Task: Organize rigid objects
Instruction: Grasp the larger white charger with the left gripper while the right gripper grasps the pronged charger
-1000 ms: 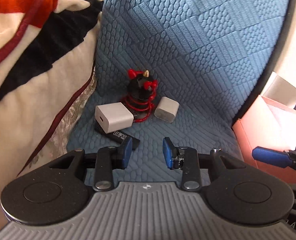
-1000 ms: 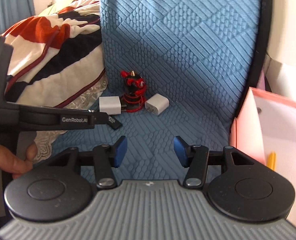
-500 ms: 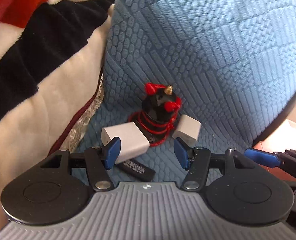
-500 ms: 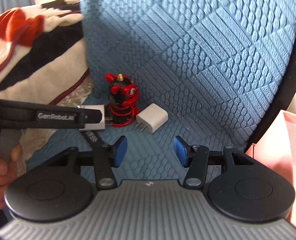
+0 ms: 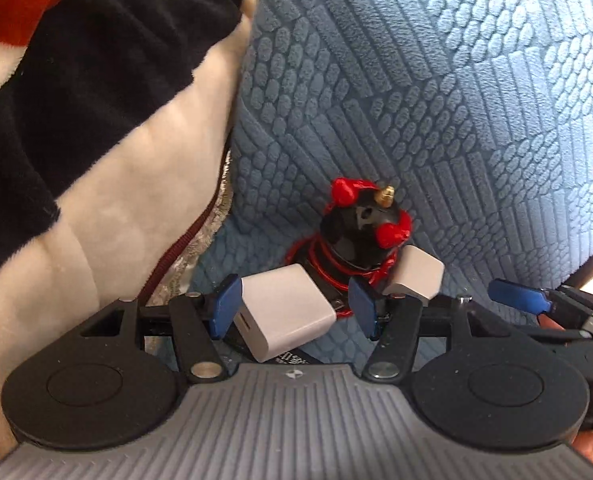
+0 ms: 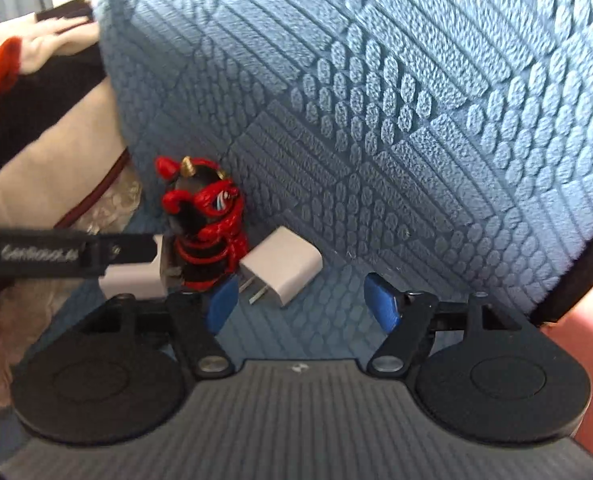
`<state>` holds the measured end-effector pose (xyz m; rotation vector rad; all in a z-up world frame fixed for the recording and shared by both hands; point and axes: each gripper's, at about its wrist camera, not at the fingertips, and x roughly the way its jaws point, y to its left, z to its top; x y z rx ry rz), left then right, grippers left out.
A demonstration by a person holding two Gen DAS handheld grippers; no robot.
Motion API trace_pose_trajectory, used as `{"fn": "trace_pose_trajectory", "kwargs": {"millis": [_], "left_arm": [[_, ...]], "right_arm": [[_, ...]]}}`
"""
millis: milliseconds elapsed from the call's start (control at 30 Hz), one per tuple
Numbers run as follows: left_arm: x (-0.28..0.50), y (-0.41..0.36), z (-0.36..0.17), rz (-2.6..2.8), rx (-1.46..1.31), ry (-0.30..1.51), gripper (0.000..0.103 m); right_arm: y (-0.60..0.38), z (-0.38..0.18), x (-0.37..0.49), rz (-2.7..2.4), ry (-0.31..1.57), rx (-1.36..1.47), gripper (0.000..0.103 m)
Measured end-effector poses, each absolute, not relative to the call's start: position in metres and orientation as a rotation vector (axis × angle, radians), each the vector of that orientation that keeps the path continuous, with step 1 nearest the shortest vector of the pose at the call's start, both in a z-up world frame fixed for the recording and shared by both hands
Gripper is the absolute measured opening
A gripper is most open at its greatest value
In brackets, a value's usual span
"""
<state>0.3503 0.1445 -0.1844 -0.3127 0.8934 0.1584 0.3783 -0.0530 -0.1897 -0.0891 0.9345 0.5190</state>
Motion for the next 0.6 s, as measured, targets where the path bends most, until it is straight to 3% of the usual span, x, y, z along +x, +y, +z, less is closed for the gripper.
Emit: {"fn": "trace_pose_trajectory", "kwargs": {"millis": [367, 467, 600], "left_arm": [[0.354, 0.146, -0.196, 0.170, -0.325, 0.936, 0.065], [0.353, 0.147, -0.196, 0.172, -0.329, 0.937, 0.065], [0.355, 0.149, -0.199, 0.173, -0.343, 0.940, 0.065]], "right_arm": [[-0.029, -0.214, 0.399, 0.559, 0.965, -0.097, 0.071], [-0.026, -0.217, 0.403, 0.562, 0.967, -0.107, 0.060], [-0.015, -0.217, 0.404, 0.568, 0.970, -0.143, 0.060]]}}
